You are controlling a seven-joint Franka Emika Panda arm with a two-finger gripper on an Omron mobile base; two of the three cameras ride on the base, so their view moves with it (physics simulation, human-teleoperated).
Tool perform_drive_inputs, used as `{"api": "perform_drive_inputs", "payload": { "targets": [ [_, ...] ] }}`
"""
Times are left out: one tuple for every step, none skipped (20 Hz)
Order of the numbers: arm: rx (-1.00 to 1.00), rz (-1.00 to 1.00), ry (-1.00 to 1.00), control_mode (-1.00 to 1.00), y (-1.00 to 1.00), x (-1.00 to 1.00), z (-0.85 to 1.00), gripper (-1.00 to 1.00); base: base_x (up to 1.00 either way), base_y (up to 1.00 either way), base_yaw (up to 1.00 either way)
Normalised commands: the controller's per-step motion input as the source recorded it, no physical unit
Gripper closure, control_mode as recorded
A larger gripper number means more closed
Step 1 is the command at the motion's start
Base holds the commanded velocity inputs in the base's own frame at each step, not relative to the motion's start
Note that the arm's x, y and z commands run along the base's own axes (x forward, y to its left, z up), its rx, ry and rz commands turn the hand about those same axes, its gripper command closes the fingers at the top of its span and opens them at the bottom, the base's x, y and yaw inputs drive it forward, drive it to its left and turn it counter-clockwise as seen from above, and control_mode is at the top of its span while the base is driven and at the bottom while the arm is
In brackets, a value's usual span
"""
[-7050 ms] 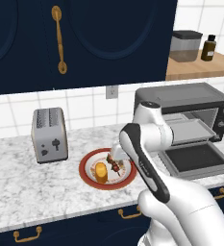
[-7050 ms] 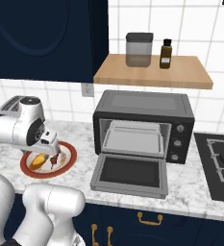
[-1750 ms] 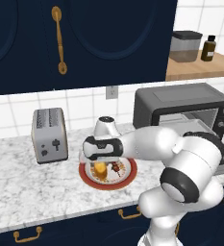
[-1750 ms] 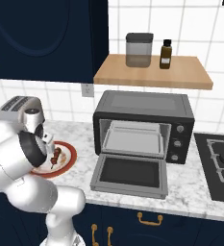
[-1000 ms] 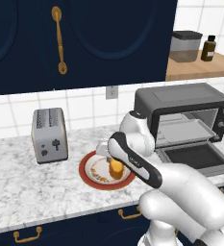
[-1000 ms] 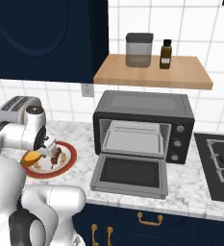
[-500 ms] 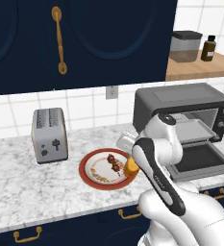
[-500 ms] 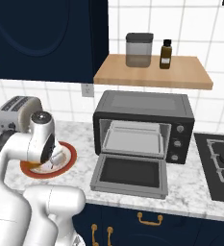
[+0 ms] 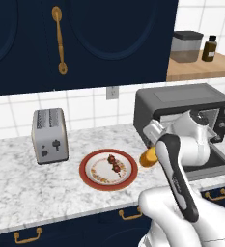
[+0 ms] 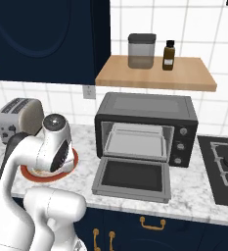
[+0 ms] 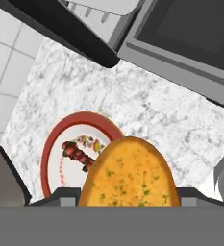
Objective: Pick up the kebab skewer and baguette bread, and place them inside the toaster oven. Close the toaster oven door and start by setting the timer.
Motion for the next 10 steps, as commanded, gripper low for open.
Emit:
{"api": "perform_drive_inputs", "payload": {
  "targets": [
    [0.10,-0.35,0.00,-1.00,-0.75,-0.07,0.31,1.00,0.00,0.00,0.00],
    [0.10,-0.34,0.00,-1.00,-0.74,-0.06,0.33,1.00,0.00,0.00,0.00],
    [0.11,-0.34,0.00,-1.00,-0.71,-0.07,0.35,1.00,0.00,0.00,0.00],
    [0.09,-0.34,0.00,-1.00,-0.66,-0.14,0.29,1.00,0.00,0.00,0.00],
    [0.07,-0.33,0.00,-1.00,-0.60,-0.09,0.20,1.00,0.00,0.00,0.00],
    [0.07,-0.32,0.00,-1.00,-0.57,-0.10,0.17,1.00,0.00,0.00,0.00],
    [0.03,-0.31,0.00,-1.00,-0.57,-0.07,0.09,1.00,0.00,0.00,0.00],
    [0.00,-0.28,0.00,-1.00,-0.55,-0.03,0.00,1.00,0.00,0.00,0.00],
    [0.00,-0.22,0.00,-1.00,-0.55,0.00,0.00,1.00,0.00,0.00,0.00],
    [0.00,-0.17,0.00,-1.00,-0.59,0.00,0.00,1.00,0.00,0.00,0.00]
  ]
}}
